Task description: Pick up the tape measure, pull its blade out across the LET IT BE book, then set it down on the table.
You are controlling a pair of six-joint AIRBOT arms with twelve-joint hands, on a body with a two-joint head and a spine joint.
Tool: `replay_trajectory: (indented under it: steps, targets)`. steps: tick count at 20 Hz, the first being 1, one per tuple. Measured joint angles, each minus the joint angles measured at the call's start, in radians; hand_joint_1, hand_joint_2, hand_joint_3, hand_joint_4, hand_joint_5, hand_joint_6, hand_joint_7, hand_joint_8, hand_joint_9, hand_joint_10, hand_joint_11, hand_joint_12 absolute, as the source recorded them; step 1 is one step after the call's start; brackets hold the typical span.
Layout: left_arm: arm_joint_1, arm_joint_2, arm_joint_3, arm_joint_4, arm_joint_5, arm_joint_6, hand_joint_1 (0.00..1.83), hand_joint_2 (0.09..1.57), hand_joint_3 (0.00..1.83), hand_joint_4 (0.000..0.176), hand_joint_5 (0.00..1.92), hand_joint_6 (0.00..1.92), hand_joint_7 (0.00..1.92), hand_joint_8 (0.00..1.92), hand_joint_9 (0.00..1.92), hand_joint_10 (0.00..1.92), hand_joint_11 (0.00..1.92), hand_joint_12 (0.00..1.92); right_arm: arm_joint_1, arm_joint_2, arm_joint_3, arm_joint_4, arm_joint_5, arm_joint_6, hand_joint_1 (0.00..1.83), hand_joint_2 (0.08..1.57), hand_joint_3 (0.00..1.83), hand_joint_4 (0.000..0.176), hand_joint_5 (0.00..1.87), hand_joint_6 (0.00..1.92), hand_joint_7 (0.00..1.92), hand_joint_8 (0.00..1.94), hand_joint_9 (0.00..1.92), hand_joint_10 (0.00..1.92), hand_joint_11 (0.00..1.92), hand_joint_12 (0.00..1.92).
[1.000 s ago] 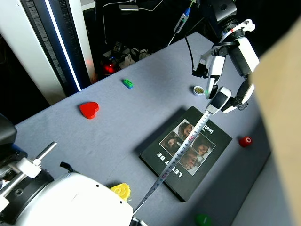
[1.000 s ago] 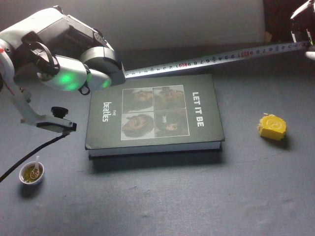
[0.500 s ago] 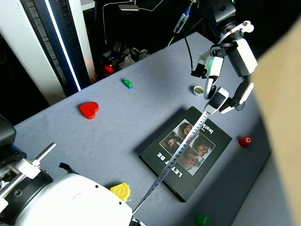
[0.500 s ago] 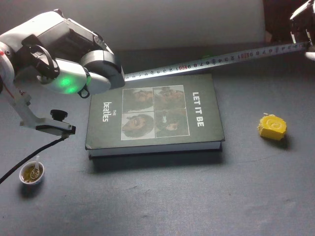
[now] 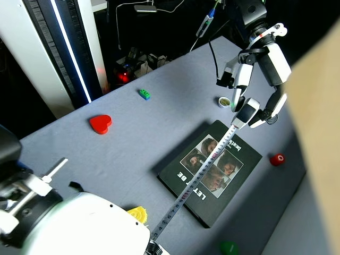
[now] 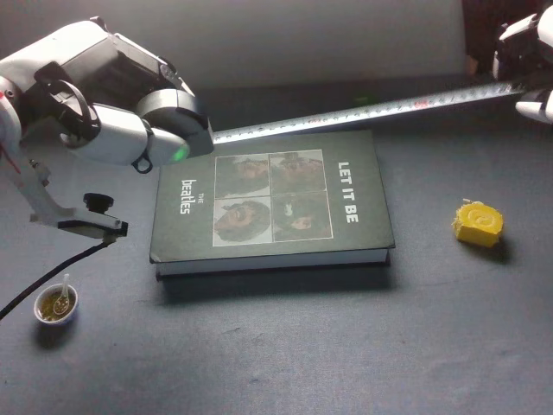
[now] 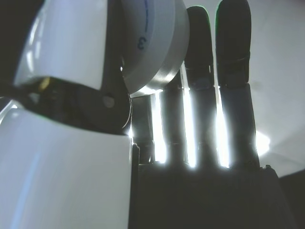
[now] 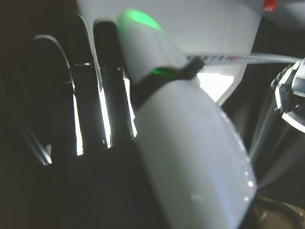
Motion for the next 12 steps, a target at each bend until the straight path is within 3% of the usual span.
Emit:
replay_trajectory:
  steps: [1, 2, 3, 6, 7, 8, 9, 12]
  targets:
    - [0.000, 0.002, 0.000, -0.003, 0.000, 0.000, 1.39, 1.07, 0.00, 0.000, 1.04, 0.72, 1.10, 0.82, 0.94, 1.17, 0.87, 0.98, -0.005, -0.003, 0.000, -0.001, 0.001, 0.000, 0.81, 1.19, 0.00, 0.000, 0.53, 0.24, 0.66, 0.10, 0.53, 0.42, 0.22, 1.34]
    - [0.000, 0.002, 0.000, -0.002, -0.003, 0.000, 1.39, 1.08, 0.00, 0.000, 1.05, 0.70, 1.08, 0.84, 0.94, 1.18, 0.87, 0.98, -0.008, -0.006, 0.000, -0.001, 0.005, 0.000, 0.65, 1.13, 0.00, 0.000, 0.36, 0.07, 0.42, 0.02, 0.35, 0.16, 0.04, 1.15]
    - [0.000, 0.002, 0.000, -0.002, -0.006, 0.000, 1.39, 1.08, 0.00, 0.000, 1.05, 0.70, 1.08, 0.85, 0.94, 1.19, 0.87, 0.98, -0.011, -0.008, 0.000, 0.000, 0.000, 0.000, 0.58, 1.09, 0.00, 0.000, 0.29, 0.01, 0.30, 0.00, 0.27, 0.03, 0.00, 0.96]
    - [0.011, 0.002, 0.000, -0.001, -0.005, -0.001, 1.39, 1.08, 0.00, 0.000, 1.05, 0.70, 1.08, 0.84, 0.94, 1.19, 0.87, 0.98, -0.012, -0.001, -0.006, -0.007, 0.004, 0.000, 0.55, 1.07, 0.00, 0.000, 0.25, 0.00, 0.25, 0.00, 0.22, 0.00, 0.00, 0.81]
    - [0.014, 0.002, 0.000, 0.000, -0.005, 0.000, 1.39, 1.07, 0.00, 0.000, 1.06, 0.69, 1.09, 0.82, 0.94, 1.19, 0.87, 0.99, -0.012, 0.004, -0.013, -0.007, 0.003, 0.001, 0.45, 1.05, 0.00, 0.000, 0.14, 0.00, 0.14, 0.00, 0.11, 0.00, 0.00, 0.52]
    - [0.023, 0.003, 0.001, -0.007, 0.001, 0.000, 1.39, 1.07, 0.00, 0.000, 1.06, 0.69, 1.09, 0.82, 0.94, 1.19, 0.87, 0.99, -0.010, 0.018, -0.031, -0.005, 0.001, 0.000, 0.45, 1.05, 0.00, 0.000, 0.14, 0.00, 0.14, 0.00, 0.11, 0.00, 0.00, 0.52]
    - [0.029, 0.004, 0.005, -0.015, 0.010, -0.001, 1.39, 1.07, 0.00, 0.000, 1.07, 0.69, 1.11, 0.79, 0.95, 1.17, 0.86, 0.97, -0.001, 0.032, -0.051, -0.001, 0.000, 0.000, 0.28, 1.07, 0.00, 0.000, 0.00, 0.00, 0.00, 0.00, 0.00, 0.00, 0.00, 0.08]
    - [0.053, 0.003, 0.022, -0.010, 0.035, -0.051, 1.39, 1.07, 0.00, 0.000, 1.08, 0.68, 1.11, 0.79, 0.95, 1.16, 0.88, 0.98, 0.027, 0.069, -0.145, -0.049, 0.039, 0.011, 0.23, 1.06, 0.00, 0.000, 0.00, 0.00, 0.00, 0.00, 0.00, 0.00, 0.00, 0.05]
